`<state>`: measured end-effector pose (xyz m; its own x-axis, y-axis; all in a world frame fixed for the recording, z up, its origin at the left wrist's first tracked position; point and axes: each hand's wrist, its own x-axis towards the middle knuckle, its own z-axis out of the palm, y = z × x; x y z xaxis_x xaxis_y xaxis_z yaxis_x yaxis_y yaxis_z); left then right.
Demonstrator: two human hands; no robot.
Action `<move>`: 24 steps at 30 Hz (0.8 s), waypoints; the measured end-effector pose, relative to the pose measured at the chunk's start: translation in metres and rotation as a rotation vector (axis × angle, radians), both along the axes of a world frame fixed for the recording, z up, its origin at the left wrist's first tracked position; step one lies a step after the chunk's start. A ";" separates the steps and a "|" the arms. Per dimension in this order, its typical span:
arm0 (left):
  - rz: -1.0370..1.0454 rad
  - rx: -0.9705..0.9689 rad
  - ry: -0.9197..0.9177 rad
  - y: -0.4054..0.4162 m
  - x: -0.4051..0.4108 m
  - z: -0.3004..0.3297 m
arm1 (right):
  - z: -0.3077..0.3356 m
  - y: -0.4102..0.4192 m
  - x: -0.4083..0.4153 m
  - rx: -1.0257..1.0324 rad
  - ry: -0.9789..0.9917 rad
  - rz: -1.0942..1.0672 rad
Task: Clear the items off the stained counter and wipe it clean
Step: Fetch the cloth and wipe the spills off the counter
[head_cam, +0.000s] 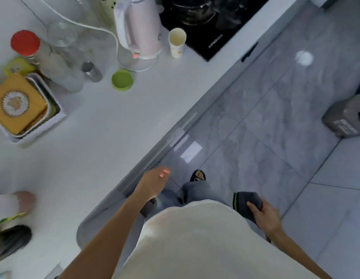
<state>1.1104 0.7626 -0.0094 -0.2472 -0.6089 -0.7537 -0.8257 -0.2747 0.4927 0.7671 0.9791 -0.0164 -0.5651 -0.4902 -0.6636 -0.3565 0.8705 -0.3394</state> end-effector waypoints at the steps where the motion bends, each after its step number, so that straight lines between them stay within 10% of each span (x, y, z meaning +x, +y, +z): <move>1: -0.018 0.007 -0.001 -0.008 -0.014 -0.001 | -0.003 0.005 -0.009 -0.002 -0.004 -0.037; 24: -0.382 0.113 -0.227 -0.200 -0.227 -0.022 | 0.003 -0.145 -0.182 -0.150 0.007 -0.508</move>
